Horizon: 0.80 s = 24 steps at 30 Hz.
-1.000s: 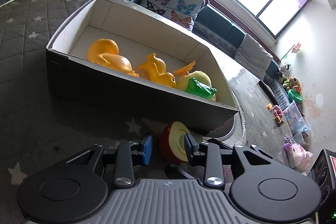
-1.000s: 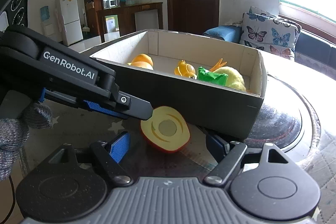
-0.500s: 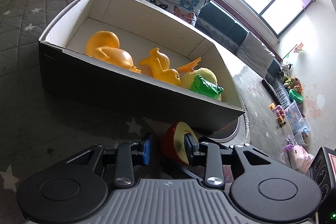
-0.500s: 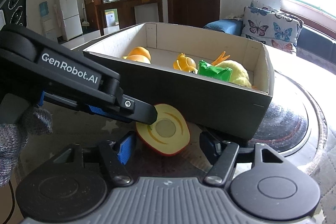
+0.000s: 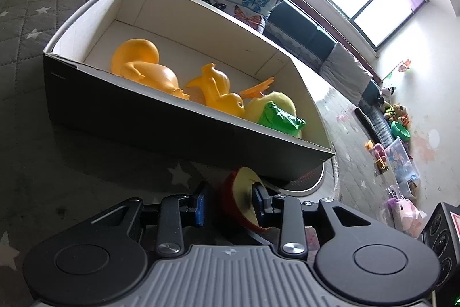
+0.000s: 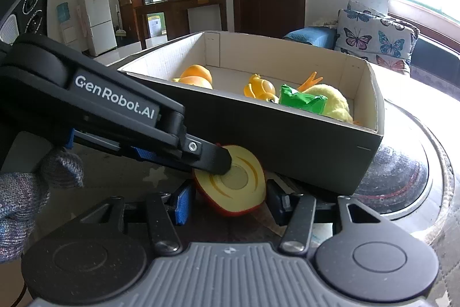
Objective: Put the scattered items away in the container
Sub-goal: 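Carry the fruit half with the right tool into the box and release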
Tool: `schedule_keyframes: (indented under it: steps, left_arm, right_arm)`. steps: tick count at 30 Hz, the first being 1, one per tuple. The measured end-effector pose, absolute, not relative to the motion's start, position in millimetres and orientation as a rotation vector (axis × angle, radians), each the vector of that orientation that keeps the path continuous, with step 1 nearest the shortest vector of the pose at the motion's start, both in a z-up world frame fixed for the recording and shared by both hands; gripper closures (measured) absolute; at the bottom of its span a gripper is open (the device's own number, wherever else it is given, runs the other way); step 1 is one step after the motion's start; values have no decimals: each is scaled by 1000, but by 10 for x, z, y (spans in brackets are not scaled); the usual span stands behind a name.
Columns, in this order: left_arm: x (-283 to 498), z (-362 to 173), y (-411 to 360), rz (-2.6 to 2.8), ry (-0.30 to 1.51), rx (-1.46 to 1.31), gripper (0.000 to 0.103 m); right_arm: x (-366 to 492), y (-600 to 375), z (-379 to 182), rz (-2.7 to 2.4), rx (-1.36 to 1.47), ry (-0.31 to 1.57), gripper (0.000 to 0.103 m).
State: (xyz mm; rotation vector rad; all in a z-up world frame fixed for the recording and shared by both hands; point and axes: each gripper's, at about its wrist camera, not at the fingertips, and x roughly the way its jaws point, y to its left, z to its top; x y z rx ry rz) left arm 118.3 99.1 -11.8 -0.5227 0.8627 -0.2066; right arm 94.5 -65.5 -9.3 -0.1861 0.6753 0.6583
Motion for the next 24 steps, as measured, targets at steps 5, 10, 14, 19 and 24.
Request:
schedule_keyframes:
  steps: [5, 10, 14, 19, 24]
  left_arm:
    - [1115, -20, 982, -222, 836, -513, 72]
    - [1042, 143, 978, -233, 792, -496, 72]
    - [1018, 315, 988, -241, 743, -483, 72]
    - [1097, 504, 1013, -237, 690, -452, 72]
    - [1316, 578, 1060, -206, 673, -428, 72]
  right_arm:
    - [889, -643, 23, 666, -192, 640, 50]
    - [833, -632, 140, 674, -198, 605, 50]
    - [802, -619, 247, 680, -204, 572, 50]
    - [925, -570, 421, 685, -206, 524, 50]
    - [1200, -472, 475, 681, -204, 523, 50]
